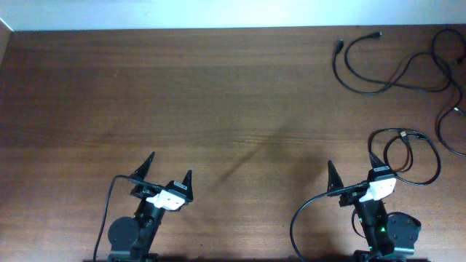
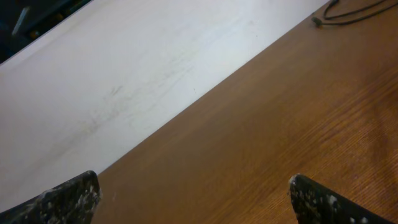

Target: Untangle cables

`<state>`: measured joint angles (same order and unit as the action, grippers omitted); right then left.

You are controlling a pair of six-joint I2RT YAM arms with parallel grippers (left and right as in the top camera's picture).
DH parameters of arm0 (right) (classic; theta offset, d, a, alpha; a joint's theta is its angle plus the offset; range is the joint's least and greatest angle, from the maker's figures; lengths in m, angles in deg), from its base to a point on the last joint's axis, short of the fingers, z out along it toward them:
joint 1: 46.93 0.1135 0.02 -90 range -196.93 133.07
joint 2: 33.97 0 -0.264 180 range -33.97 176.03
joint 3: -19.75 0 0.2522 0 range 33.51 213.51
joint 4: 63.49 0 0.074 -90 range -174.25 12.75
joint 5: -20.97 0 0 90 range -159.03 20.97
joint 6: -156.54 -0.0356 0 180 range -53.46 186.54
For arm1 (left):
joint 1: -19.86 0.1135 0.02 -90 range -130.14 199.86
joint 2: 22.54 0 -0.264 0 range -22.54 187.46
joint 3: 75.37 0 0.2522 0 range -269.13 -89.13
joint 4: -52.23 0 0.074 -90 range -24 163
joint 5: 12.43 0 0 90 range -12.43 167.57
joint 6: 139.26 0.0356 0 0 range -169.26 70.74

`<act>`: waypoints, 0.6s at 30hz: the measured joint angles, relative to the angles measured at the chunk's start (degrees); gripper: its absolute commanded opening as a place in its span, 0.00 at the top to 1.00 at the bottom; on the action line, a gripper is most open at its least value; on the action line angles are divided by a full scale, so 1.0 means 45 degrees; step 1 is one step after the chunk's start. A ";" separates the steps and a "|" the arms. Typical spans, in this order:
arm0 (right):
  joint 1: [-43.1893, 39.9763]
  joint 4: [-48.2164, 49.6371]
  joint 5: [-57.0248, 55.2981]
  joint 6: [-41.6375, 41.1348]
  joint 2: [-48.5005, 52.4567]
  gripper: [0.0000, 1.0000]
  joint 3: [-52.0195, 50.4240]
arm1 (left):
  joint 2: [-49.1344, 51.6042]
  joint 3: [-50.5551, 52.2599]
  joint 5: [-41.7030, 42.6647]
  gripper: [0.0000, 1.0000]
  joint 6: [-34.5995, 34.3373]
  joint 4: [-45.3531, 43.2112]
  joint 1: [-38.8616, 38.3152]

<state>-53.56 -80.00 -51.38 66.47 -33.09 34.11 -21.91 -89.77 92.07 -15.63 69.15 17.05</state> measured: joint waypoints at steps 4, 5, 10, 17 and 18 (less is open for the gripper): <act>0.0000 0.0000 -0.0034 0.0010 0.0000 0.01 0.0000 | 0.0000 0.0000 0.0000 0.01 0.0005 0.0000 0.0000; 0.0000 -0.0005 -0.0044 0.0005 0.0000 0.01 0.0000 | 0.0000 0.0000 0.0000 0.01 0.0005 0.0000 0.0000; 0.0427 -0.0058 -0.0787 -0.0675 0.0000 0.01 0.0000 | 0.0000 0.0000 0.0000 0.01 0.0005 0.0000 0.0000; 0.0787 -0.0063 -0.0811 0.0500 0.0000 0.01 0.0000 | 0.0000 0.0000 0.0000 0.01 0.0005 0.0000 0.0000; 0.0787 -0.0063 -0.0816 0.0554 0.0000 0.01 0.0000 | 0.0000 0.0000 0.0000 0.01 0.0005 0.0000 0.0000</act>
<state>-50.02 -80.28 -55.05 68.96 -33.09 34.11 -21.91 -89.77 92.07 -15.61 69.15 17.05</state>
